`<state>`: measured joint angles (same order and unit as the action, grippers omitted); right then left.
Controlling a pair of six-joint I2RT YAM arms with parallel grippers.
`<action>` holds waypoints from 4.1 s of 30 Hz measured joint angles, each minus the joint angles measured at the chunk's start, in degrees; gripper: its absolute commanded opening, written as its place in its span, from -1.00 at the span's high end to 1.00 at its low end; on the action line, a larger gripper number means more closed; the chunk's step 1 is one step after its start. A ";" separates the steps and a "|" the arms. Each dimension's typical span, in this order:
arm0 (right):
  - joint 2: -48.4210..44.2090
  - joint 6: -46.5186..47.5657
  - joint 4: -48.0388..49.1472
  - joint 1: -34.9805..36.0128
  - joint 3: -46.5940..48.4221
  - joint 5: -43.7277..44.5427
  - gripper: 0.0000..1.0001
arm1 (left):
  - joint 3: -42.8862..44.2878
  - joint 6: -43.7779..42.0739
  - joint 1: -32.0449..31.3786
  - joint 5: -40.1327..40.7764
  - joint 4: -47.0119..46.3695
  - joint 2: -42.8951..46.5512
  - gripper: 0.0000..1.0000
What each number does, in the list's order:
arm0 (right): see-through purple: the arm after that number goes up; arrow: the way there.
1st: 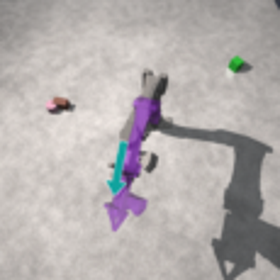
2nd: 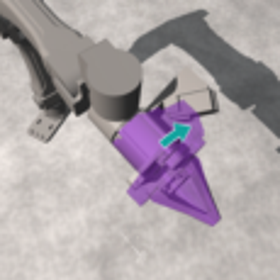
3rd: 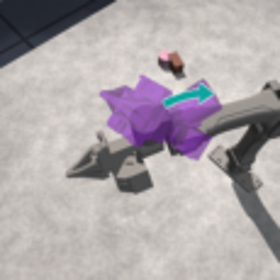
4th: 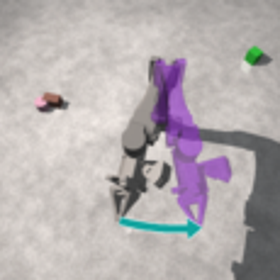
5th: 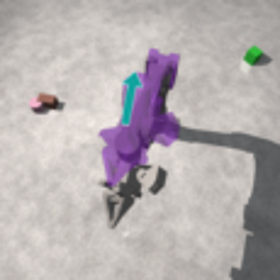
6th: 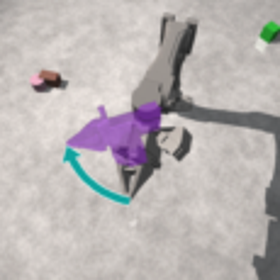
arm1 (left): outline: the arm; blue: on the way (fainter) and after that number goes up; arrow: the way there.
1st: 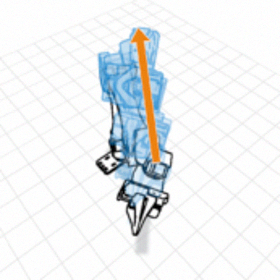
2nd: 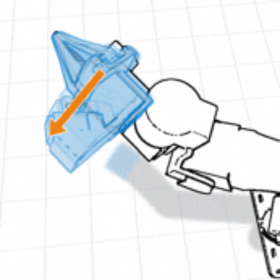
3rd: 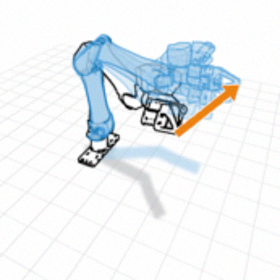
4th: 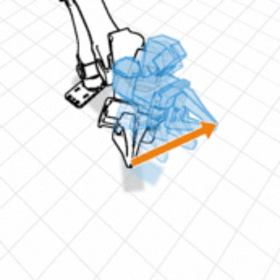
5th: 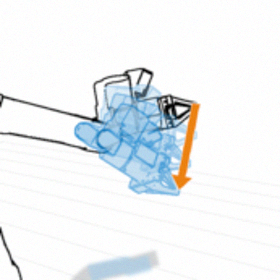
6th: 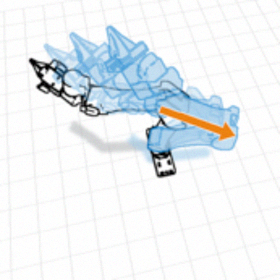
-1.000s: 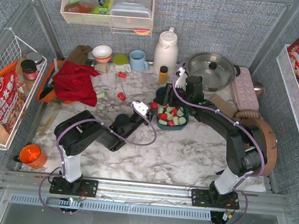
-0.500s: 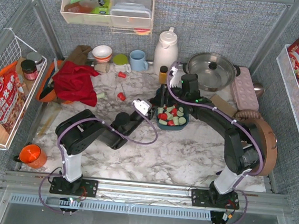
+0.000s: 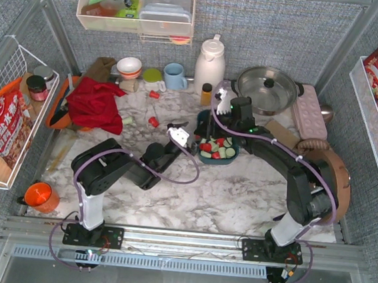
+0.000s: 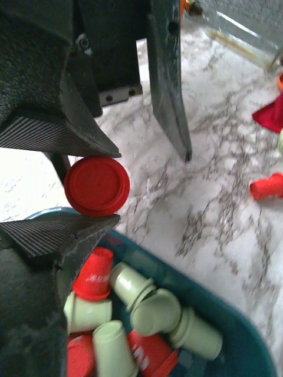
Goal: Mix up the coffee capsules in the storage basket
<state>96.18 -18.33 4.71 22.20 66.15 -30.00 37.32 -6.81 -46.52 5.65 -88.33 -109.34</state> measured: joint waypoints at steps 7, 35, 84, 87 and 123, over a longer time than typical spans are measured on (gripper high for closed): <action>-5.07 -0.55 1.14 -0.85 -7.72 18.99 0.60 | -4.17 1.33 -0.11 3.65 -1.55 1.95 -0.73; 15.54 0.85 10.45 -5.79 4.87 24.65 -0.35 | 19.41 28.70 11.58 27.80 64.02 8.55 -0.82; 2.67 -1.27 10.05 -3.50 2.97 12.61 -0.37 | 5.20 21.16 15.50 1.42 45.11 8.15 0.27; 3.74 -1.01 7.80 -2.25 5.29 9.01 -0.37 | -0.44 14.01 13.25 -2.62 33.42 8.59 0.26; 4.79 6.62 0.00 -0.70 4.72 3.67 0.65 | -8.28 3.67 8.00 0.85 -2.23 4.61 -0.68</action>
<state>100.97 -11.70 4.71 21.50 70.87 -26.33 29.04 -3.14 -38.52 6.50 -90.56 -104.73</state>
